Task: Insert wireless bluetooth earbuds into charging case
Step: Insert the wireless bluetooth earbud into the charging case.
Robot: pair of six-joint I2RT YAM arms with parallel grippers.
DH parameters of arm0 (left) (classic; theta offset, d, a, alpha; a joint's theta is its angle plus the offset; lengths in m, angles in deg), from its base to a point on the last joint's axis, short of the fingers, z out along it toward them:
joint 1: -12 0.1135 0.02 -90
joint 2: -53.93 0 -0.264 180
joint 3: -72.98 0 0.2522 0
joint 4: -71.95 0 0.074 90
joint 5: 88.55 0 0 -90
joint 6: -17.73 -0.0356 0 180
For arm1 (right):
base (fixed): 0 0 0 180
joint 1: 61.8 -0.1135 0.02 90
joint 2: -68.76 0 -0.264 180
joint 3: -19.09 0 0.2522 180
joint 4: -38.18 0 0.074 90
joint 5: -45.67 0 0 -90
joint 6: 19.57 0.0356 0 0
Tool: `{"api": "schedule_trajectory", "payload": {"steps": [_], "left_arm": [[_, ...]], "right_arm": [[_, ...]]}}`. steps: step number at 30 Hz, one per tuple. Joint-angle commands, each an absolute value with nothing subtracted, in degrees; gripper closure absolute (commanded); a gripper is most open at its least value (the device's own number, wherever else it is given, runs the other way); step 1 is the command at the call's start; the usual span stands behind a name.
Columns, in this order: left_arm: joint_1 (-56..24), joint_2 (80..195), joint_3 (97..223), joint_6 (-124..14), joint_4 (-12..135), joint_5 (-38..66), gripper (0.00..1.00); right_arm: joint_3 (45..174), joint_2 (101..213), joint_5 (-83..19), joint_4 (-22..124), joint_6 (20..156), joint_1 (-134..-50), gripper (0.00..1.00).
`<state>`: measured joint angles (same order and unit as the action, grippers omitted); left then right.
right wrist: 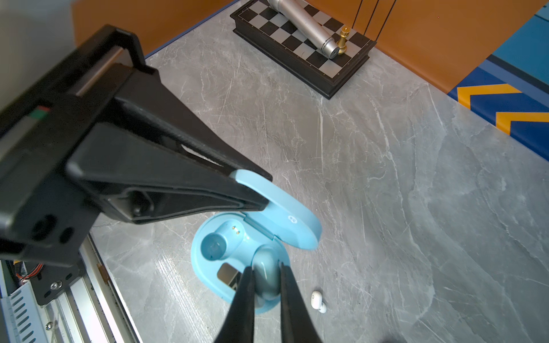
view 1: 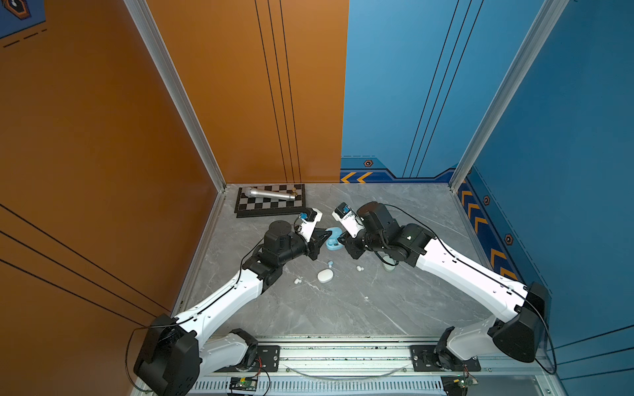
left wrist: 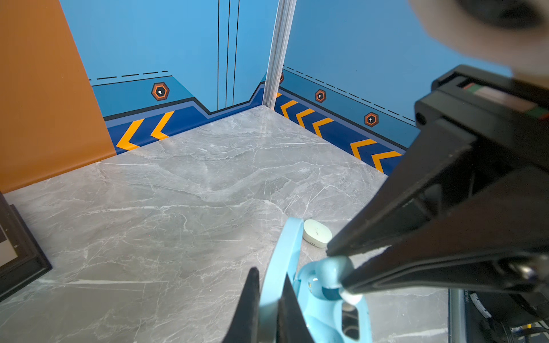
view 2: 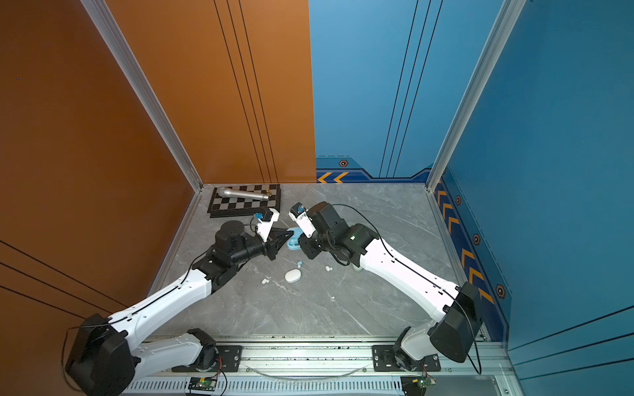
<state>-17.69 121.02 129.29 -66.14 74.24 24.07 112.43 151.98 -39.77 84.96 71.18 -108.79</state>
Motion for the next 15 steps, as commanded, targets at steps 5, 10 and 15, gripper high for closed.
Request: {"api": "schedule_trajectory", "payload": {"steps": [5, 10, 15], "left_arm": [[-17.97, 120.99, 131.61, -64.79, 76.94, 25.97, 1.0], [-18.1, 121.25, 132.11, -64.53, 76.92, 26.17, 1.0], [-18.54, 121.64, 132.84, -64.37, 76.93, 26.87, 1.0]], "right_arm": [[111.91, 150.64, -41.81, 87.04, 69.9, -108.72, 0.86], [111.18, 150.41, -42.16, 85.93, 70.16, -108.74, 0.86], [110.66, 150.42, -43.22, 84.56, 70.34, -108.75, 0.86]]}}
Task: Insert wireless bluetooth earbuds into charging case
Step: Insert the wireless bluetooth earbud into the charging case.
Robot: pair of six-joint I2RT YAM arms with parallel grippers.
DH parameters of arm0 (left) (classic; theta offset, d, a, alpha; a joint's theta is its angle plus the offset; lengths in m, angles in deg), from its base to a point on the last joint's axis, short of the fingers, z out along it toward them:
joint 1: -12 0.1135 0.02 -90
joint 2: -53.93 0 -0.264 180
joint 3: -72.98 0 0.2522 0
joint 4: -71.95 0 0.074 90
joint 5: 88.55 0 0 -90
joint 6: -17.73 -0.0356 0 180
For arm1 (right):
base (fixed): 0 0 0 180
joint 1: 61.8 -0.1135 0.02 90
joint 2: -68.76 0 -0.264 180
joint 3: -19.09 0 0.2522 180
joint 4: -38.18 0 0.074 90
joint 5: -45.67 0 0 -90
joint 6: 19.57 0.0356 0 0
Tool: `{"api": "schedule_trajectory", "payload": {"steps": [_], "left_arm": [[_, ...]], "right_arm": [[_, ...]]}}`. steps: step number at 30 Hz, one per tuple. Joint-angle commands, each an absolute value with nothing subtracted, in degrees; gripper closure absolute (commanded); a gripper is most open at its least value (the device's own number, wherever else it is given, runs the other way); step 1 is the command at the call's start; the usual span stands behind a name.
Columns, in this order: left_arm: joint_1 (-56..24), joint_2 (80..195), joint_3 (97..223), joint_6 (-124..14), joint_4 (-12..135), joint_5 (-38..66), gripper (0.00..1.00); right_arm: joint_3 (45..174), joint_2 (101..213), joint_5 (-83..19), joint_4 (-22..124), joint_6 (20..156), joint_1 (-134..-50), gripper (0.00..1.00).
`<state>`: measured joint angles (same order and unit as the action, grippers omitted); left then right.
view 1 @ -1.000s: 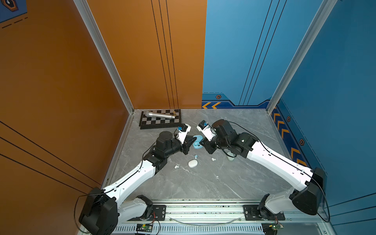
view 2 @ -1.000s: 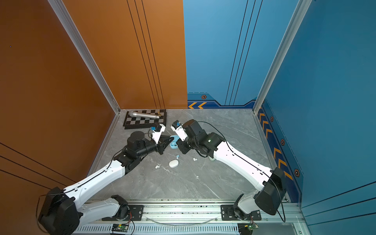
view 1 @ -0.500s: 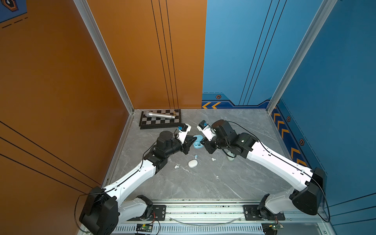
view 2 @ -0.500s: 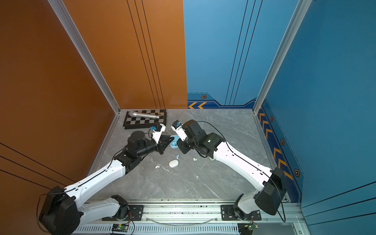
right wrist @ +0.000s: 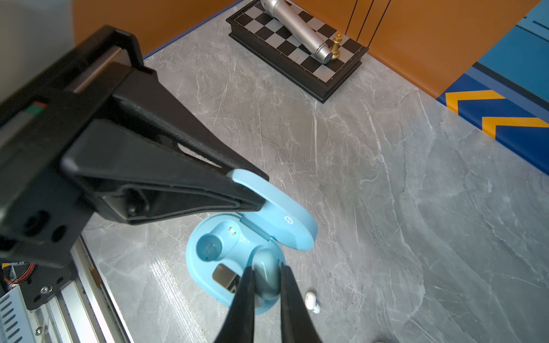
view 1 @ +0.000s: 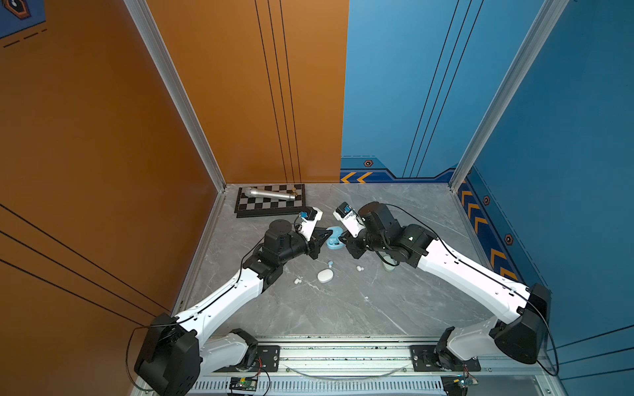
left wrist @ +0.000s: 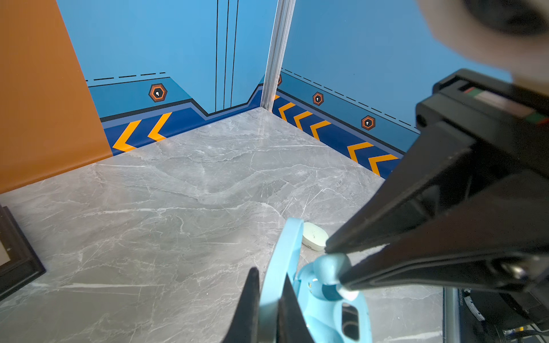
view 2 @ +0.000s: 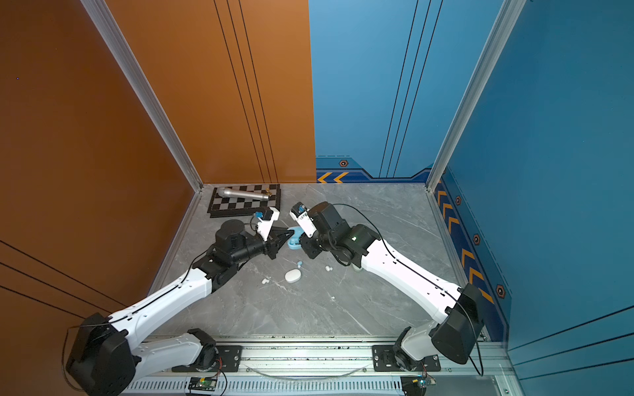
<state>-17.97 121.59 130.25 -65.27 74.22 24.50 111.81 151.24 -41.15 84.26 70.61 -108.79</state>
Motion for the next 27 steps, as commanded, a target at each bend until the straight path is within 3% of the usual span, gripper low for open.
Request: {"api": "schedule_trajectory", "payload": {"steps": [1, 11, 27], "left_arm": [[-18.56, 121.69, 132.88, -64.36, 76.91, 27.06, 1.0], [-18.4, 121.57, 133.08, -64.36, 76.92, 26.71, 1.0], [-17.71, 121.79, 132.8, -64.88, 76.91, 25.75, 1.0]], "right_arm": [[110.44, 150.42, -43.52, 84.34, 70.34, -108.81, 0.86], [109.72, 149.7, -41.73, 83.67, 69.97, -108.85, 0.85], [110.02, 147.73, -34.27, 83.14, 73.82, -107.53, 0.63]]}}
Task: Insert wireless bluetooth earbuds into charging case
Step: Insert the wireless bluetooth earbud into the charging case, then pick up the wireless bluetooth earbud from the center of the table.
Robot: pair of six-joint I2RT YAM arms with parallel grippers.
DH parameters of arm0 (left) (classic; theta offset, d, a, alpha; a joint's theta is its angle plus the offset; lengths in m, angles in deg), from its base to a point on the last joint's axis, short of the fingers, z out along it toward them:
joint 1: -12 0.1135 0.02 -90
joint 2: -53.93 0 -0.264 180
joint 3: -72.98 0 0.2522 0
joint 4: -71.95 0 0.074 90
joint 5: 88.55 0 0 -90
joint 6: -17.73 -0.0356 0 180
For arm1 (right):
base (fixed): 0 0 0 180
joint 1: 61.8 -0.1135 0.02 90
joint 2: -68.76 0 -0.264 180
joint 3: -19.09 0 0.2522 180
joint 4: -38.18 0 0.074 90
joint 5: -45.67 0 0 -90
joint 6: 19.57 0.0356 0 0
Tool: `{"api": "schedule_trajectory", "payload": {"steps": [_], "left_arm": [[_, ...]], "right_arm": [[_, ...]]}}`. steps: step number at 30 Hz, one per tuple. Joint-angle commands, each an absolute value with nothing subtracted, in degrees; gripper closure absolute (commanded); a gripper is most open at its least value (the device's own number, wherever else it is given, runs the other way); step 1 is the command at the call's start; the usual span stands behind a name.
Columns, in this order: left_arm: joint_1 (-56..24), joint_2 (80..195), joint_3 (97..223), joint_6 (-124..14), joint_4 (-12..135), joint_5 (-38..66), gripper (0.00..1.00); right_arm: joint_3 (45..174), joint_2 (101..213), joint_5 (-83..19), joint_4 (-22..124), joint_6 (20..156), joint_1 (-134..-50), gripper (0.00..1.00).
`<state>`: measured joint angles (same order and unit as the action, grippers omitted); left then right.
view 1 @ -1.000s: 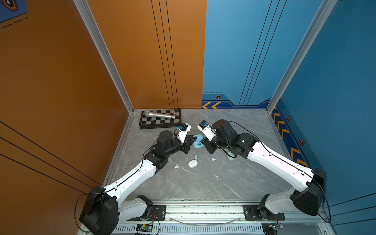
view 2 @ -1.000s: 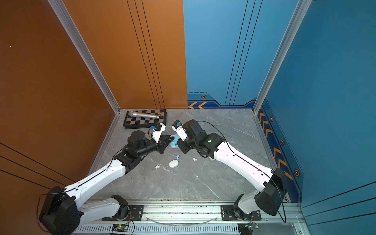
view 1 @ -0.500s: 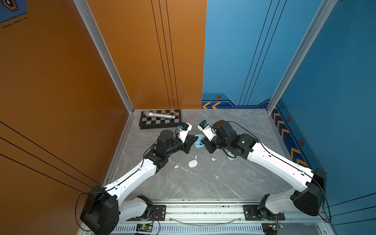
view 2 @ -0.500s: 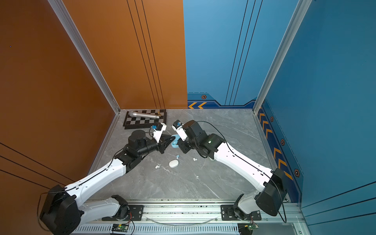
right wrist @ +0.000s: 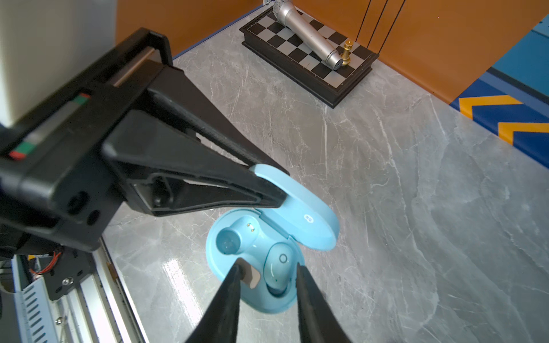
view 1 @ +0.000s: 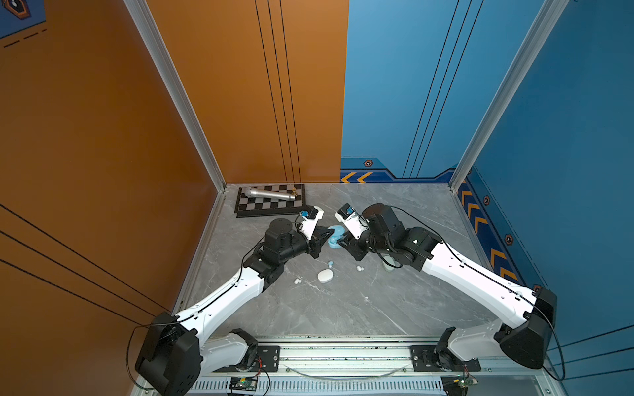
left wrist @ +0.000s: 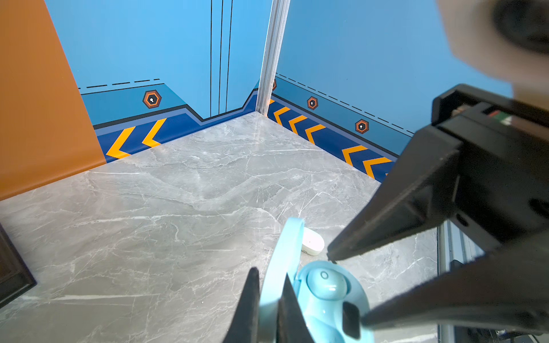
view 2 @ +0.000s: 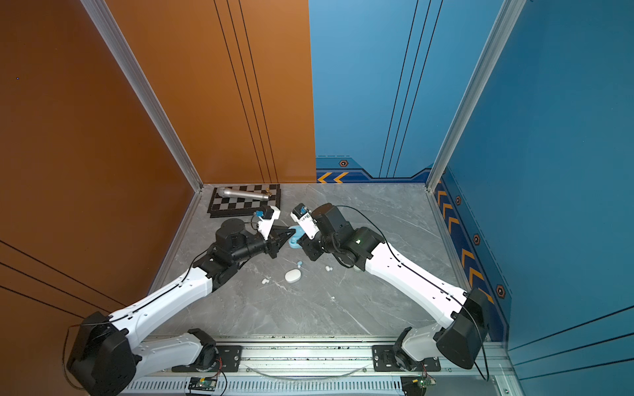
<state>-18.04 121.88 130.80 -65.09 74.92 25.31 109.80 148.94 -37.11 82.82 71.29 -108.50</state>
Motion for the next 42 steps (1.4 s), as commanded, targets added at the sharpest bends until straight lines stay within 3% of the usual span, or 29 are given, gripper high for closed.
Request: {"api": "schedule_trajectory", "payload": {"steps": [1, 6, 11, 19, 30, 37, 42], "left_arm": [[-17.78, 121.73, 132.8, -65.17, 76.93, 25.8, 1.0], [-18.38, 121.14, 132.22, -68.49, 76.92, 24.98, 1.0], [-19.04, 121.08, 132.26, -71.29, 76.98, 24.05, 1.0], [-19.96, 119.08, 131.58, -75.24, 76.91, 20.79, 1.0], [-17.43, 100.43, 122.52, -75.03, 63.28, 7.17, 1.0], [-16.7, 89.31, 117.86, -73.77, 53.97, 2.78, 1.0], [-16.31, 87.46, 116.63, -73.26, 53.55, 2.79, 1.0]], "right_arm": [[110.2, 147.54, -33.14, 82.62, 75.23, -106.76, 0.62], [110.6, 144.64, -29.16, 77.26, 87.49, -98.92, 0.54], [110.33, 142.65, -27.27, 76.55, 97.94, -93.28, 0.54], [106.05, 143.21, -27.58, 79.14, 106.34, -91.66, 0.54], [109.92, 159.76, -36.84, 88.21, 103.81, -101.34, 0.54], [113.95, 172.77, -43.07, 87.73, 126.31, -107.28, 0.54], [116.41, 178.55, -46.15, 86.57, 134.23, -109.52, 0.54]]}}
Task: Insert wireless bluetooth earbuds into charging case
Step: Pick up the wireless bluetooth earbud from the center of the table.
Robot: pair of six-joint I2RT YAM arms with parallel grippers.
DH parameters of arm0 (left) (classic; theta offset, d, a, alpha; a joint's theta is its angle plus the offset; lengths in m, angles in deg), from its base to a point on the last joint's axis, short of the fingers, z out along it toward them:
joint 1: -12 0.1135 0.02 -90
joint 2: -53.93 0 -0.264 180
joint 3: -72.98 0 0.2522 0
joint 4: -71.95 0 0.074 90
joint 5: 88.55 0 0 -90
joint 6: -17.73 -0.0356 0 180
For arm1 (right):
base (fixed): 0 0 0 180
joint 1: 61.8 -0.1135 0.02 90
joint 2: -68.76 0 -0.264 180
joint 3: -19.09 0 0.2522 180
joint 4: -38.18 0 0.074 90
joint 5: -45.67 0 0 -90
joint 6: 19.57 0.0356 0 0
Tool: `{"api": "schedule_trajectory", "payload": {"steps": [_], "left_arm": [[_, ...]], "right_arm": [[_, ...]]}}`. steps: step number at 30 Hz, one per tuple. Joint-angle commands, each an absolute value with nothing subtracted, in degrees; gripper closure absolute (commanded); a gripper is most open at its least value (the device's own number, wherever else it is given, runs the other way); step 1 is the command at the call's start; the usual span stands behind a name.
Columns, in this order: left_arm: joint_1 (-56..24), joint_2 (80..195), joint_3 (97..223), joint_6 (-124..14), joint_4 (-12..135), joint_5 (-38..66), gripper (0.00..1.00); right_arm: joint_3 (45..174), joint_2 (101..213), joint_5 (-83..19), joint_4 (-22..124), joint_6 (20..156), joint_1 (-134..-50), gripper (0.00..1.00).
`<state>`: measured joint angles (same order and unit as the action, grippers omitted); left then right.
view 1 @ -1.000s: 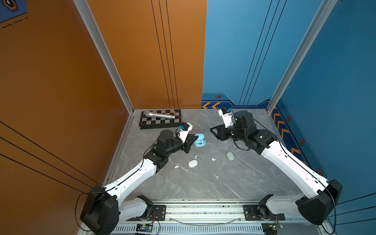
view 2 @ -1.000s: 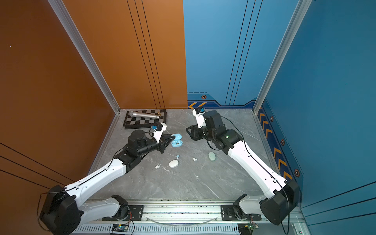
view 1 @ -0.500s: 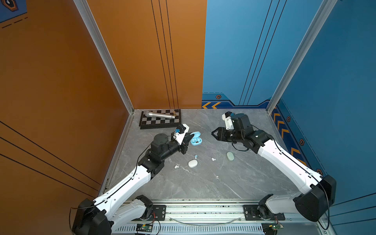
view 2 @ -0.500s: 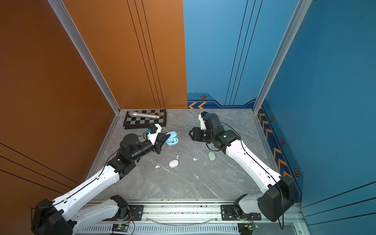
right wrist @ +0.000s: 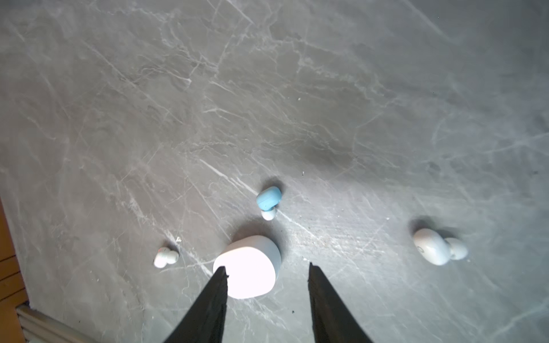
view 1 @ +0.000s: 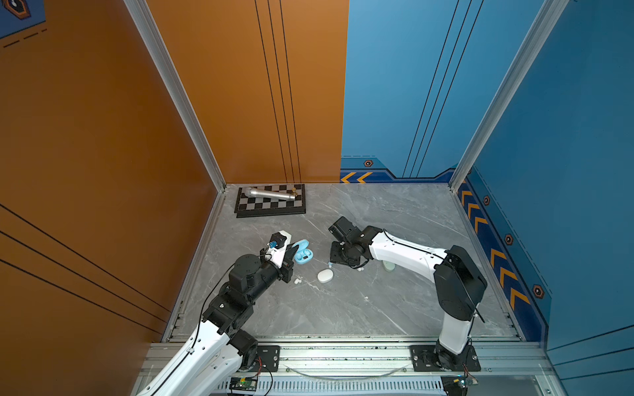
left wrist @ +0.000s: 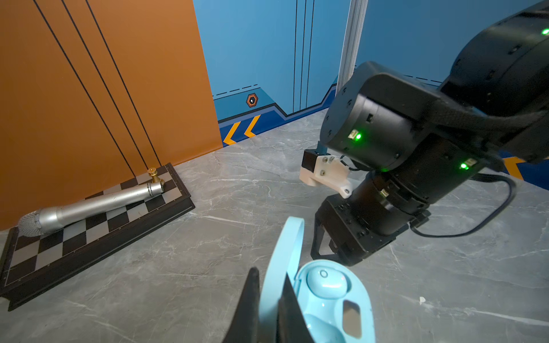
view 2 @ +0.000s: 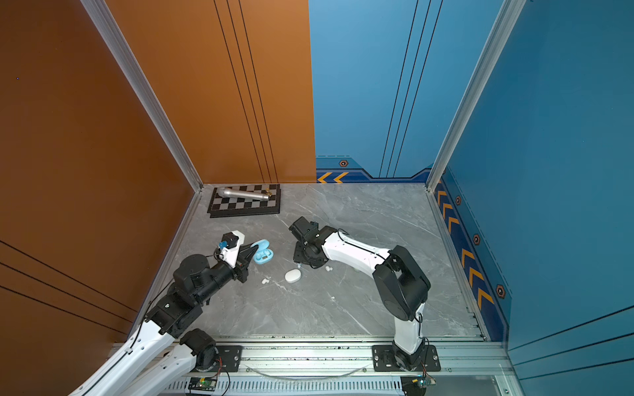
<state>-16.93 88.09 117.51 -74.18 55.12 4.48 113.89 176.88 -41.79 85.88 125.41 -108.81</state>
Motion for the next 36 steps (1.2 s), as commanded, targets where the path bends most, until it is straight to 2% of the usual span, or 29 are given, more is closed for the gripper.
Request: {"api": "schedule_trajectory", "payload": {"steps": [1, 21, 36], "left_arm": [[-16.3, 87.5, 116.37, -73.15, 53.68, 2.98, 1.0], [-14.93, 87.54, 112.92, -72.1, 57.23, 5.06, 1.0], [-13.66, 87.16, 112.26, -71.83, 57.88, 5.41, 1.0]], "right_arm": [[116.57, 179.22, -46.3, 86.39, 135.52, -109.61, 0.54], [121.45, 190.18, -49.07, 84.82, 144.57, -110.5, 0.69], [127.31, 194.85, -52.32, 90.78, 141.14, -112.5, 0.75]]}}
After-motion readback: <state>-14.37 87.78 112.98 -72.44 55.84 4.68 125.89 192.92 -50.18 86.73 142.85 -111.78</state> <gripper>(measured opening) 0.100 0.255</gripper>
